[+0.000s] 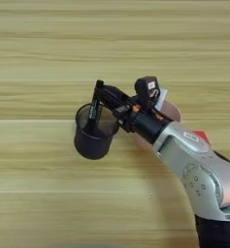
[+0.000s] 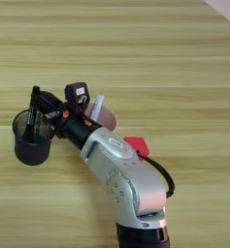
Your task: Move the objects on the table
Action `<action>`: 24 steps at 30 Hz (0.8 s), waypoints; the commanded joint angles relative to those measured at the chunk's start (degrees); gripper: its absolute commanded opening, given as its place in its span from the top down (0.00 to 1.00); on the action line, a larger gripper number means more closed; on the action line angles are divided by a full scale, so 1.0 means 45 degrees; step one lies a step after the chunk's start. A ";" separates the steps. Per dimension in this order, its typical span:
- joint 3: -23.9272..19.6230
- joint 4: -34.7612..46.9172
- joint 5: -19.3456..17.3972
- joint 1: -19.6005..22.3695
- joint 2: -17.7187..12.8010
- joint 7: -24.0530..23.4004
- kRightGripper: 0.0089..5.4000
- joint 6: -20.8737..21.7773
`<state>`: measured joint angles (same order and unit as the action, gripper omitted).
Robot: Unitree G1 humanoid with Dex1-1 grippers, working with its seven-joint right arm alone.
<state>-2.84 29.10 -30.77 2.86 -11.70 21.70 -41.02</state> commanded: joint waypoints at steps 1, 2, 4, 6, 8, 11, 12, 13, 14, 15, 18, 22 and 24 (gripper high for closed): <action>-0.0237 0.0580 -0.0101 0.0712 -0.0269 -0.0135 0.86 0.0322; -0.0266 0.0631 -0.0135 0.0714 -0.0282 -0.0145 0.86 0.0313; -0.0315 0.0716 -0.0187 0.0713 -0.0306 -0.0163 0.86 0.0304; -0.0361 0.0780 -0.0233 0.0711 -0.0333 -0.0177 0.86 0.0300; -0.0422 0.0843 -0.0286 0.0714 -0.0359 -0.0191 0.86 0.0295; -0.0542 0.0966 -0.0363 0.0721 -0.0390 -0.0202 0.86 0.0291; -0.0572 0.1004 -0.0391 0.0720 -0.0400 -0.0205 0.86 0.0289; -0.0616 0.1069 -0.0440 0.0721 -0.0415 -0.0213 0.86 0.0273; -0.0652 0.1123 -0.0478 0.0722 -0.0426 -0.0221 0.86 0.0262; -0.0687 0.1173 -0.0517 0.0722 -0.0436 -0.0230 0.86 0.0253; -0.0795 0.1329 -0.0648 0.0721 -0.0470 -0.0261 0.86 0.0241; -0.1059 0.1660 -0.0900 0.0768 -0.0549 -0.0326 0.86 0.0199; -0.1216 0.1839 -0.1049 0.0792 -0.0613 -0.0382 0.86 0.0187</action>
